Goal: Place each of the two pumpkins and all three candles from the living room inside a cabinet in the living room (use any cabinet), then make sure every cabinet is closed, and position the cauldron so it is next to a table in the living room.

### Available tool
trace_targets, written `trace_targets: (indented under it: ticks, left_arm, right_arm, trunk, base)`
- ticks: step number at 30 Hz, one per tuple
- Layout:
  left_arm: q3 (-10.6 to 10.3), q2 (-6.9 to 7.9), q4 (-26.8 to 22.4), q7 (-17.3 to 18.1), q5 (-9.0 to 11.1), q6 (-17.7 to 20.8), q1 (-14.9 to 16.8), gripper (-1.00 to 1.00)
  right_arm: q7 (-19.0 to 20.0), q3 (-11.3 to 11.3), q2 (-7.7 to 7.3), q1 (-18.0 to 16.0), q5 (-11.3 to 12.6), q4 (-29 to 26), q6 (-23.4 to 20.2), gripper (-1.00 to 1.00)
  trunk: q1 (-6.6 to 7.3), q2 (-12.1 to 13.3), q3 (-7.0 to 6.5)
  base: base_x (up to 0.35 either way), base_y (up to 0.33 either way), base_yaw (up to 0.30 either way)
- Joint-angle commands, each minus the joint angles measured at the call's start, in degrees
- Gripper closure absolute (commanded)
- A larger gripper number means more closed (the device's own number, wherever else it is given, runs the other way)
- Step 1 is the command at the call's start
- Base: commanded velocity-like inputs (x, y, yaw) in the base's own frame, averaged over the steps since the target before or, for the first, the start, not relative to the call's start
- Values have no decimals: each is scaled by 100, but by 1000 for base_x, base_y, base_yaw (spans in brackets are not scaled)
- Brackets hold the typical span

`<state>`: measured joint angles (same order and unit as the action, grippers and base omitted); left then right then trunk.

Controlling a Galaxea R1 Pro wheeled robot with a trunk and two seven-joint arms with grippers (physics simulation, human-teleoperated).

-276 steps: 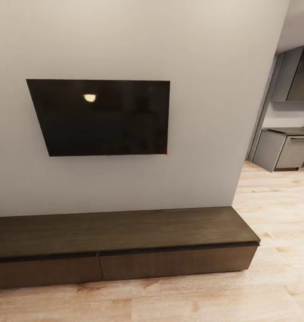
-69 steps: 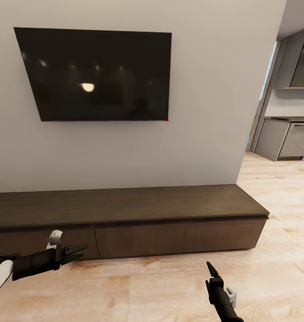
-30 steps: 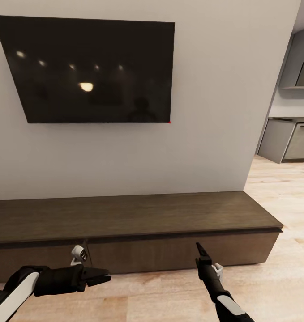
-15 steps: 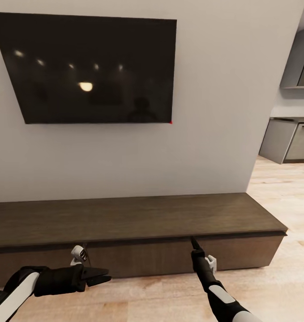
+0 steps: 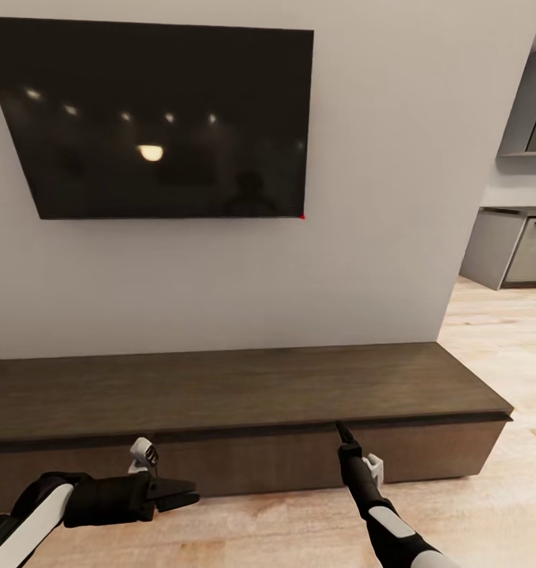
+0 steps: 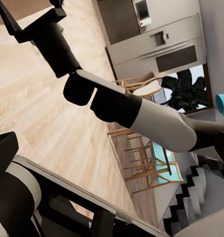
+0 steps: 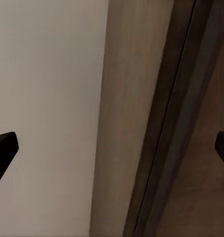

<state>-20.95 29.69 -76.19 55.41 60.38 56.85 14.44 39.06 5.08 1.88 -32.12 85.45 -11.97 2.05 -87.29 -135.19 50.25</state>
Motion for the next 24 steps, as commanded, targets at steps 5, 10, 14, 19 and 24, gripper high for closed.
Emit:
trace_targets:
  ticks: [5, 10, 14, 19, 24]
  left_arm:
    - [-22, 3, 0, 7, 18, 20, 6, -100]
    - [-31, 4, -1, 11, 18, 19, 6, -100]
    - [-28, 5, -4, 13, 18, 19, 6, -100]
    - [-31, 8, -20, 14, 21, 19, 6, -100]
    - [-31, 10, -18, 14, 26, 19, 6, -100]
  right_arm:
    - [-152, 28, 0, -5, 66, 25, 38, -100]
    - [-215, 20, 3, -3, 68, 27, 41, -100]
    - [-297, 20, 5, -5, 63, 29, 48, -100]
    - [-467, 19, 5, -5, 63, 34, 62, -100]
    - [-505, 19, 5, -3, 58, 36, 67, -100]
  trunk:
    - [1, -2, 6]
    - [1, -2, 6]
    - [1, -2, 6]
    - [1, -2, 6]
    - [1, -2, 6]
  base:
    - [16, 0, 0]
    - [2, 0, 0]
    - [0, 0, 0]
    - [0, 0, 0]
    - [0, 0, 0]
